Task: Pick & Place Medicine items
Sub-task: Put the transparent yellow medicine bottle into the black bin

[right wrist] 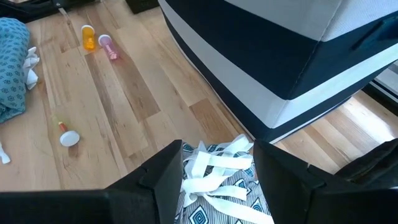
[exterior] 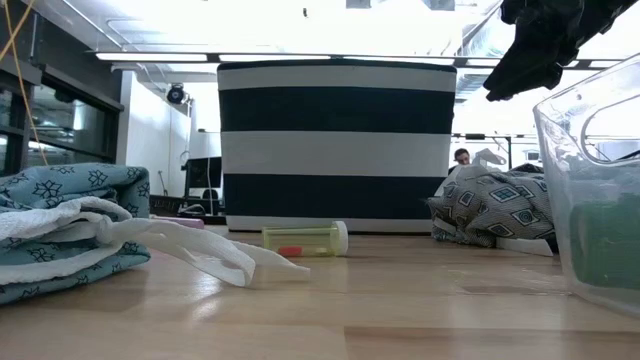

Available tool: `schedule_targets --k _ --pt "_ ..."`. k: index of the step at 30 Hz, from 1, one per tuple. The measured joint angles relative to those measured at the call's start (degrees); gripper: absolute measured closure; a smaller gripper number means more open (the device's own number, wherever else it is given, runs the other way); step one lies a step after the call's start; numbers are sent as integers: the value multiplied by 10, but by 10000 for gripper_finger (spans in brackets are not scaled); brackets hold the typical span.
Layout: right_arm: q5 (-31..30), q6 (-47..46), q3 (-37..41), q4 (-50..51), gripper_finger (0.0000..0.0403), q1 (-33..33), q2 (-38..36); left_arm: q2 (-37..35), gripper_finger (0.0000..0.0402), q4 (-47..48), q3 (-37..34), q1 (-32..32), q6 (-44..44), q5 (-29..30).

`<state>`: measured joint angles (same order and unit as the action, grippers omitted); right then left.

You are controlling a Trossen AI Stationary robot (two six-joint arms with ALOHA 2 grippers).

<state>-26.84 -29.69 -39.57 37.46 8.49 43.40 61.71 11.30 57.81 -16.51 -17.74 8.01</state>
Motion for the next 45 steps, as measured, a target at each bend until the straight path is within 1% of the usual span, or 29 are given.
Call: schedule_targets --k 8,14,19,24,29,32,40,45 --pt "0 0 0 -2 219 0 0 7 203 35 0 0 -2 0" --pt "0 0 0 -3 219 0 0 10 203 72 0 0 -45 -1" --pt "0 0 0 -4 219 0 0 10 203 95 0 11 -50 0" --pt "0 0 0 -4 219 0 0 11 203 110 0 11 -56 16" --pt "0 0 0 -4 219 0 0 36 203 119 3 11 -68 23" --pt "0 0 0 -5 219 0 0 60 203 152 30 11 -67 23" --pt "0 0 0 -9 219 0 0 152 203 250 136 11 -57 23" --pt "0 0 0 -9 219 0 0 215 203 266 174 11 -29 21"
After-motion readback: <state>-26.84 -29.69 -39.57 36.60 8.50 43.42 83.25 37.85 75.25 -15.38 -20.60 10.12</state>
